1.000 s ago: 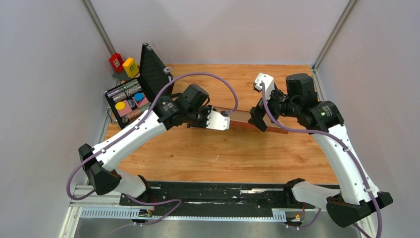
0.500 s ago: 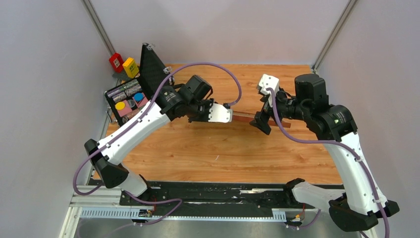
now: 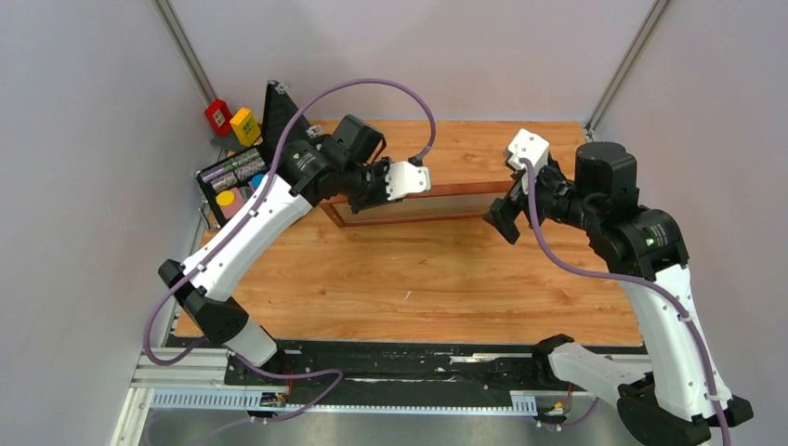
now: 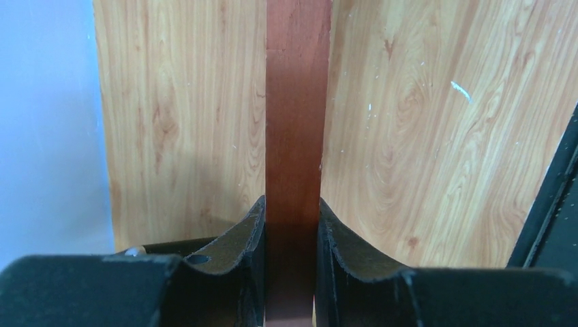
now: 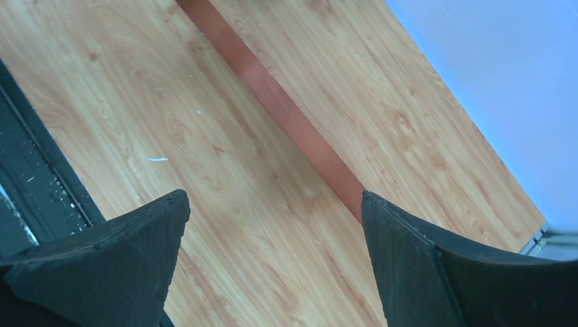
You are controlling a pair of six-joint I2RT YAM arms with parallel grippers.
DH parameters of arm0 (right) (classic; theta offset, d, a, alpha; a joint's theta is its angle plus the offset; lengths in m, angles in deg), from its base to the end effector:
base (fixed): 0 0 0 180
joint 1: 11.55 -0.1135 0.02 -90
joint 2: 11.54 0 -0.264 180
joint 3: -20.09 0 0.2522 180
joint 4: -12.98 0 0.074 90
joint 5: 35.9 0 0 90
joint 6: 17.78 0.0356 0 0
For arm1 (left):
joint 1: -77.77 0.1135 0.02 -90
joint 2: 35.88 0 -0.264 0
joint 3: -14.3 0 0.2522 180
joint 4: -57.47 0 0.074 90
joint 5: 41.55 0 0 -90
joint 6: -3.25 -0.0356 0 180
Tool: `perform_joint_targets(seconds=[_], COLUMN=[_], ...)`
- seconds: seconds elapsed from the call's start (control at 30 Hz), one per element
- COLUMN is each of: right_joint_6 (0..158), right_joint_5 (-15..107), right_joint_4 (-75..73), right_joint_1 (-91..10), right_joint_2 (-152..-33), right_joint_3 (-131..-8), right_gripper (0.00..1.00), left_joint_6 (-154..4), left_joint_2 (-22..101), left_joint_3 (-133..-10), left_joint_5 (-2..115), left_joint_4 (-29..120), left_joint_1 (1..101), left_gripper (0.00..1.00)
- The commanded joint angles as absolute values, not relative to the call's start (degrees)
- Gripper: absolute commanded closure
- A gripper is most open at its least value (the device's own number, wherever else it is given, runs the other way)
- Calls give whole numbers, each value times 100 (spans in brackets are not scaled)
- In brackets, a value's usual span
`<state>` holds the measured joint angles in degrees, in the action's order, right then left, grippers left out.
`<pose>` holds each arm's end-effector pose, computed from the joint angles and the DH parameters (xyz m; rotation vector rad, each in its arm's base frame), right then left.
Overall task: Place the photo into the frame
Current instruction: Turn over the photo frame at the center of the board.
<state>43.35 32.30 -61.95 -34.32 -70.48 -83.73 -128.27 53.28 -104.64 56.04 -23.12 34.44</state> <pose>0.1380 0.0722 0.4640 -1.1023 1.7533 0.3326 0.2180 -0.2121 0.4180 1.6985 1.7726 -0.1766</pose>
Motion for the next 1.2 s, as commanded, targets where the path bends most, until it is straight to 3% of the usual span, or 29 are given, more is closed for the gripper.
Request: perform_joint_targets(seconds=[0.0, 0.73, 1.17], right_joint_6=[4796, 5456, 5625], right_joint_5=[3606, 3611, 3292], right_joint_4=[-5791, -5686, -5687], right_joint_1=[-3222, -2519, -2197], right_joint_2=[-7168, -7660, -7968], right_joint_3=[-8639, -8952, -9064], right_gripper=[0, 0, 0], left_joint_6=[-12289, -9425, -8538], left_joint_2=[5393, 6886, 7263], left_joint_3=[-11057, -12920, -12973], left_joint_5=[5922, 6859, 7889], left_joint_4=[-2333, -2687, -2441], left_joint_1=[3558, 4715, 5871], left_gripper=[100, 100, 100])
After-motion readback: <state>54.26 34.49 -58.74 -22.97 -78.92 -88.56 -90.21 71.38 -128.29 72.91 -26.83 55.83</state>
